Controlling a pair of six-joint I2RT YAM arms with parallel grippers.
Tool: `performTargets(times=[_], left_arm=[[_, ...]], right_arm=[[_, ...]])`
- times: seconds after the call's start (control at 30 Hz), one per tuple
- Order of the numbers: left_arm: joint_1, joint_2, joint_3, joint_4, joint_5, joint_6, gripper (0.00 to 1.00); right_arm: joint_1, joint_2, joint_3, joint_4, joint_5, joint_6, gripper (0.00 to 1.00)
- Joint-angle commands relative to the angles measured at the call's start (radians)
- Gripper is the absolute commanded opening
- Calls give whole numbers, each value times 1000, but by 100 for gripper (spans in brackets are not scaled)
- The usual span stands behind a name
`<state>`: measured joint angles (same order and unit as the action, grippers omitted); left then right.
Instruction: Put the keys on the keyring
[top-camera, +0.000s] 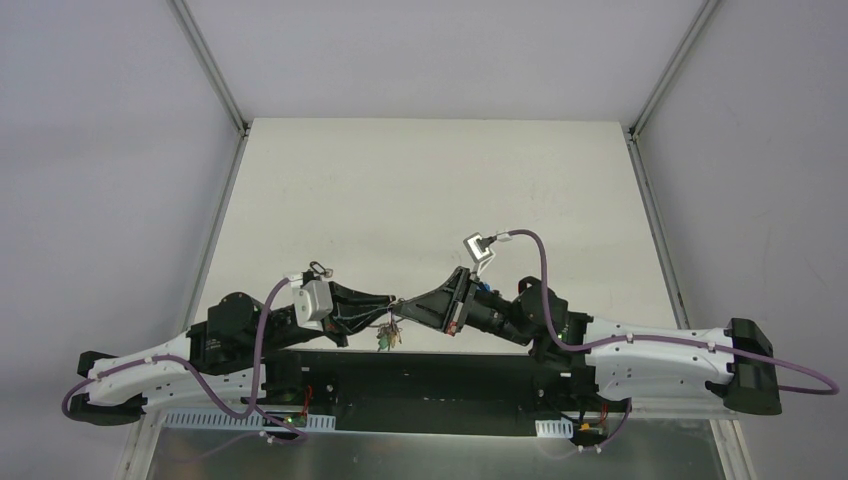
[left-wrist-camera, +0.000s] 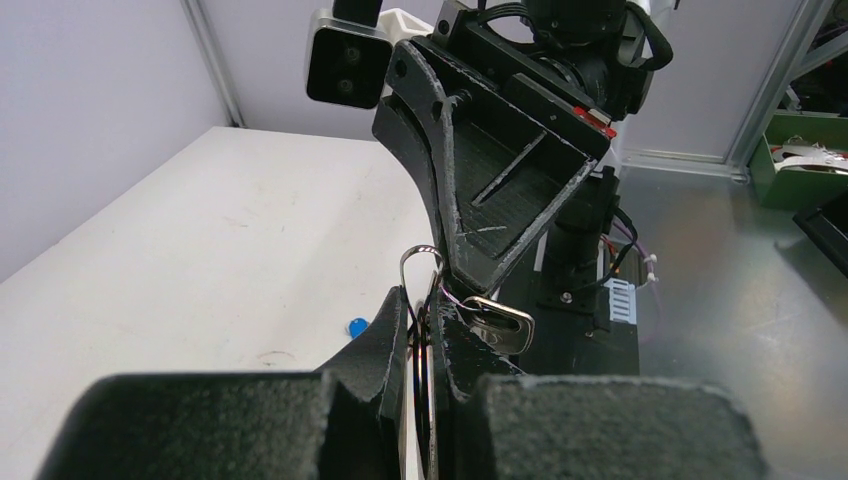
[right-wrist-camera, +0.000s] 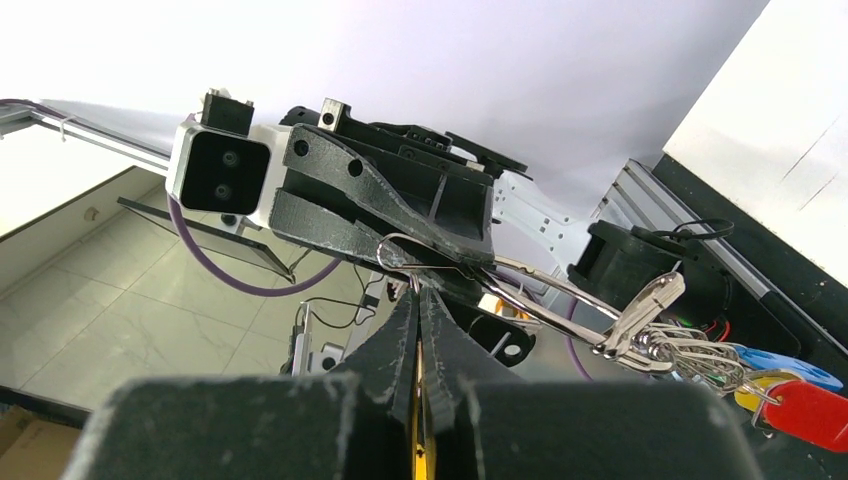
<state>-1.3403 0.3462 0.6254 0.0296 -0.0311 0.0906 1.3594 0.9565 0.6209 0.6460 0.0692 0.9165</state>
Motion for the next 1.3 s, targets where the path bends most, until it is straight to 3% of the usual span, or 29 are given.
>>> performTargets(times=[0.0,0.67,1.27], left_arm=[[3,-10,-7,112,13,21,0],[3,6,-47,202,-162,218,0],[3,23,-90,290,-167,317,0]], right_arm=[[1,3,-18,64,63,28,0],[1,-6,-61,129,165,183,0],[-19,3,-26,146,166,247,0]])
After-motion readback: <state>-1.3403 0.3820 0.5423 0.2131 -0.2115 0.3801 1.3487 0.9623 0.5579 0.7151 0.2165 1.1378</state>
